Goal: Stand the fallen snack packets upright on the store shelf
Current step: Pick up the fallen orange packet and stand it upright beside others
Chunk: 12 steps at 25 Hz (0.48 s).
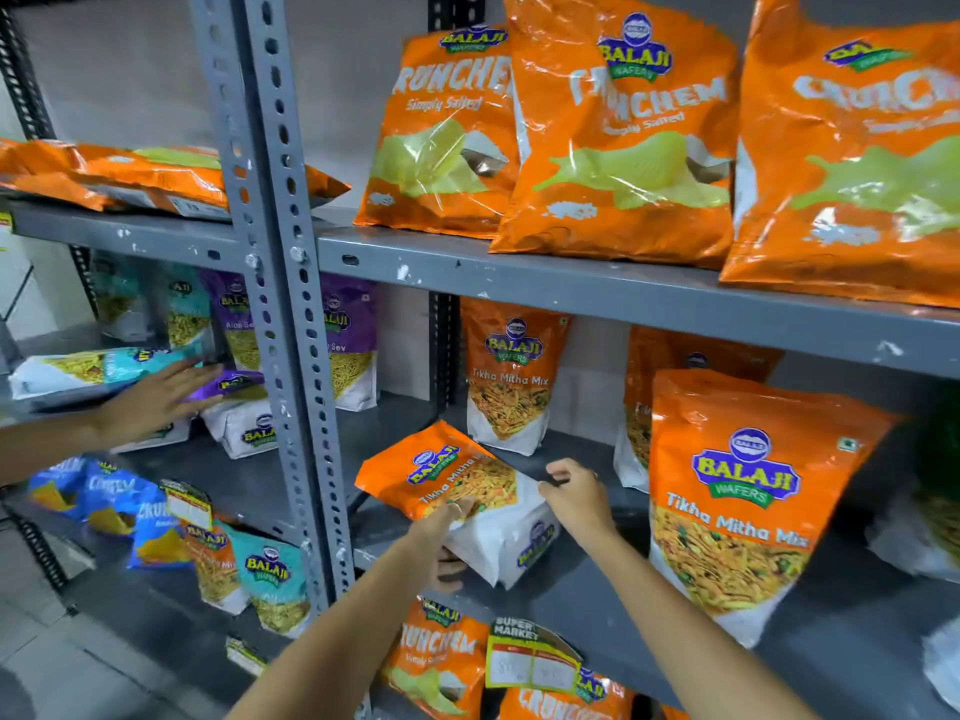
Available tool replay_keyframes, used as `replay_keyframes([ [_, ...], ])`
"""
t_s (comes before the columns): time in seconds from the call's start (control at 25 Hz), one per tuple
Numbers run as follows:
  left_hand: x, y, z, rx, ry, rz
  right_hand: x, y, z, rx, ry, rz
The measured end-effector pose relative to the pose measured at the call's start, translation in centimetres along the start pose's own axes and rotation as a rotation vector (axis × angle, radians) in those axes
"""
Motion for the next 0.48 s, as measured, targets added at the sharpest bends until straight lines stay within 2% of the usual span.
replay_keyframes([
  [0.08, 0.4, -0.4, 0.2, -0.018, 0.012, -0.038, 0.9, -0.8, 0.8, -0.043, -0.053, 0.189],
  [0.2, 1.1, -0.5, 0.4, -0.04, -0.02, -0.089, 2.2, -0.9, 1.9, -0.105, -0.285, 0.457],
  [0.48, 1.3, -0.4, 0.0, -0.058, -0.052, -0.047, 2.1, 0.1, 1.6, -0.296, -0.293, 0.551],
])
Point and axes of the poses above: each hand's wrist, its own y-axis away from the middle knuckle, its own z-axis out of the palm, x = y × z, the point moved 4 cm from there along -y, towards the middle knuckle, and after that the axes turned 9 degrees about -y, right-handed, at the moved point
